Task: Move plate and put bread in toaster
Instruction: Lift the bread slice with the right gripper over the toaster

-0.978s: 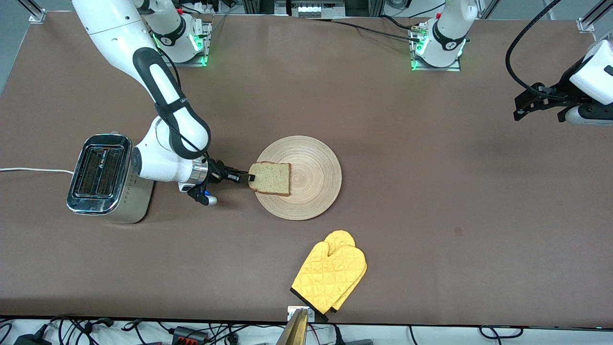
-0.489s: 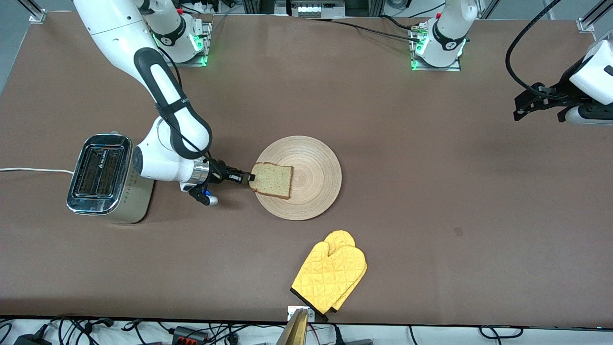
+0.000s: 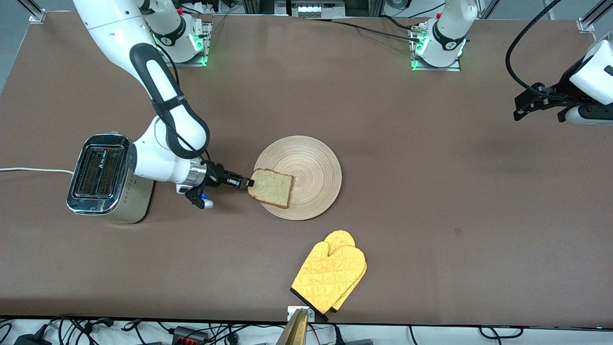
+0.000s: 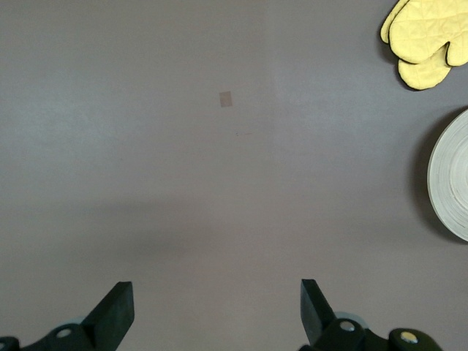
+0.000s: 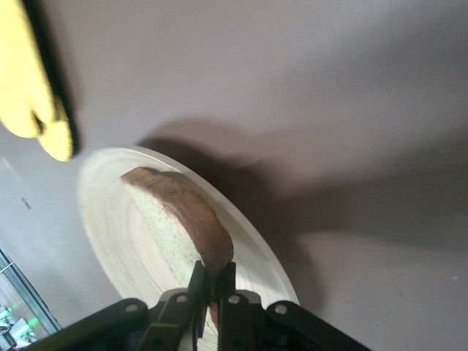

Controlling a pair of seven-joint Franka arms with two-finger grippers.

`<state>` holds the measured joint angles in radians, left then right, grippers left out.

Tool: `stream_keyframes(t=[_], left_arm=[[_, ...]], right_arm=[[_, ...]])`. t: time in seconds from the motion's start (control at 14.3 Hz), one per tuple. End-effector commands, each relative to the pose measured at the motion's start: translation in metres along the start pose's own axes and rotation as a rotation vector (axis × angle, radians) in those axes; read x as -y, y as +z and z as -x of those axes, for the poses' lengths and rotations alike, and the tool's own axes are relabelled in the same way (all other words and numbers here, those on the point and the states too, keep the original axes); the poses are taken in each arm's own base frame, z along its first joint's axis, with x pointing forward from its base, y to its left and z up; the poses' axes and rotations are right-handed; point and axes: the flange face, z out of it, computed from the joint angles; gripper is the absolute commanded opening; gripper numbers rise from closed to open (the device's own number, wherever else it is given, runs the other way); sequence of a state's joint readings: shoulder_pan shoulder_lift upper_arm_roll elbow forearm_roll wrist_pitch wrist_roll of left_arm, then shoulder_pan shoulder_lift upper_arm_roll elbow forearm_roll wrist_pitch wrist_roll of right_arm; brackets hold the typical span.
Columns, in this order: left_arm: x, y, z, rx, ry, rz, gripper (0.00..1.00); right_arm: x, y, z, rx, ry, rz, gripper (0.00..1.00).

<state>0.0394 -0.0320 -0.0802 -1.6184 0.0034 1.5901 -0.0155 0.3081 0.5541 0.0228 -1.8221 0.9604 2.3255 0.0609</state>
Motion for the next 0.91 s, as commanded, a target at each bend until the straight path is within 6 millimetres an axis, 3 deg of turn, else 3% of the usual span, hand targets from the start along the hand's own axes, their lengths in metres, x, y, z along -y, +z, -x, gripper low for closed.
stream_keyframes(t=[0.0, 0.35, 0.56, 0.7, 0.84], left_arm=[[0.001, -0.006, -0.003, -0.001, 0.016, -0.007, 1.00], [0.001, -0.006, -0.003, -0.001, 0.016, -0.007, 1.00], [0.001, -0.006, -0.002, 0.001, 0.016, -0.007, 1.00], [0.001, -0.006, -0.003, -0.001, 0.016, -0.007, 1.00], [0.002, -0.006, -0.002, 0.001, 0.015, -0.007, 1.00]], right_arm=[[0.016, -0.056, 0.005, -0.016, -0.068, 0.045, 0.00], [0.036, -0.153, 0.011, 0.043, -0.271, 0.343, 0.00], [0.060, -0.214, 0.019, 0.111, -0.367, 0.629, 0.00], [0.051, -0.254, 0.021, 0.145, -0.357, 0.811, 0.00], [0.045, -0.282, 0.021, 0.153, -0.364, 0.954, 0.00]])
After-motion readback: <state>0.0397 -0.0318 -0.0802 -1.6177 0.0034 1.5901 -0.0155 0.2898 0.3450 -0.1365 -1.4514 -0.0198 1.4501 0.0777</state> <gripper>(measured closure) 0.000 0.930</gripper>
